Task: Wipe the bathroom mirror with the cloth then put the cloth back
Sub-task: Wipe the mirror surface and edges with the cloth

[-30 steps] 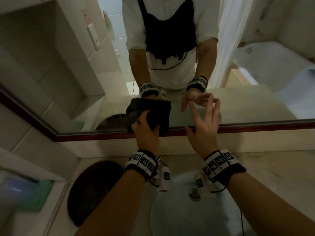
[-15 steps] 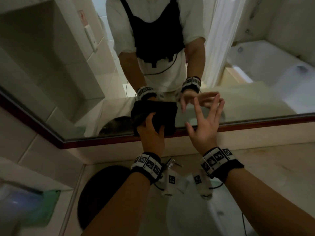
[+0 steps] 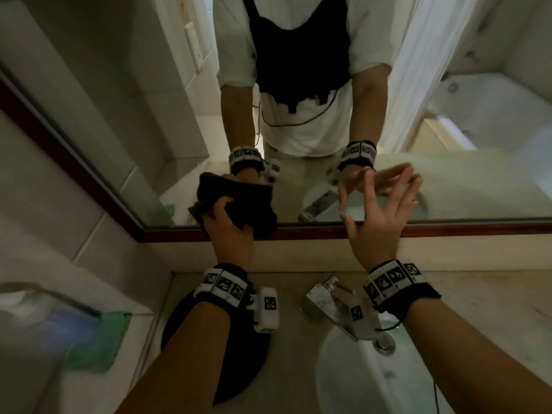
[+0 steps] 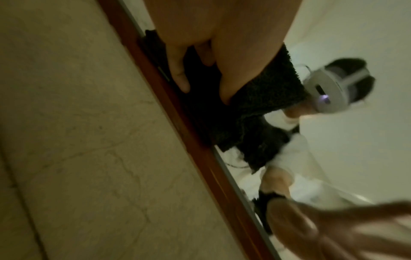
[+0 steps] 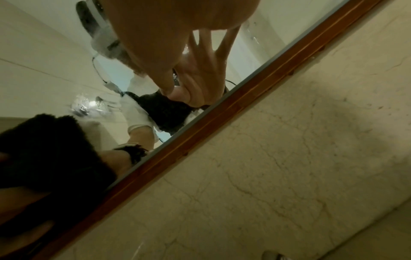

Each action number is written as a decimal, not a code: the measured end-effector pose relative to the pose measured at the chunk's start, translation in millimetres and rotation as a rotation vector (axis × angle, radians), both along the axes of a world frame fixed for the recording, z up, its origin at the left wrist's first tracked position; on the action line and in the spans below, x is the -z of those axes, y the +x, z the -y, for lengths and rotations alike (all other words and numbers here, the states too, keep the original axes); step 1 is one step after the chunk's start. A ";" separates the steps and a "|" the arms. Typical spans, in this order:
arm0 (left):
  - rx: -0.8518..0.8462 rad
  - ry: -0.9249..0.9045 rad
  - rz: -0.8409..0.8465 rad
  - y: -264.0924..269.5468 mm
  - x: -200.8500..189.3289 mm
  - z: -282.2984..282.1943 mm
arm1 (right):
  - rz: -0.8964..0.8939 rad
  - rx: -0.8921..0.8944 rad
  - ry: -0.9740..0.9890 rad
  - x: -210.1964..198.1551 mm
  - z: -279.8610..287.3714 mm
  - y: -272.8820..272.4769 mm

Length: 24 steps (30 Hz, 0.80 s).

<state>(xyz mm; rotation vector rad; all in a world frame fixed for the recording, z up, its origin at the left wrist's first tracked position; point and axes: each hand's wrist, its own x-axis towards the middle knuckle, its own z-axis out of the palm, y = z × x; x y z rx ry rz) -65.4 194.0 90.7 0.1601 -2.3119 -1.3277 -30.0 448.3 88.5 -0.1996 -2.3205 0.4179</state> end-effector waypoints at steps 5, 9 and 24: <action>-0.058 -0.036 0.003 -5.7 -6.7 31.9 | 0.009 0.002 -0.006 3.8 -1.4 -2.9; -0.090 -0.008 0.029 -6.1 -7.7 30.3 | 0.009 -0.008 -0.010 5.9 -3.2 -4.7; 0.202 0.014 -0.036 21.9 9.4 -108.3 | 0.026 -0.036 -0.007 10.3 -8.9 -5.9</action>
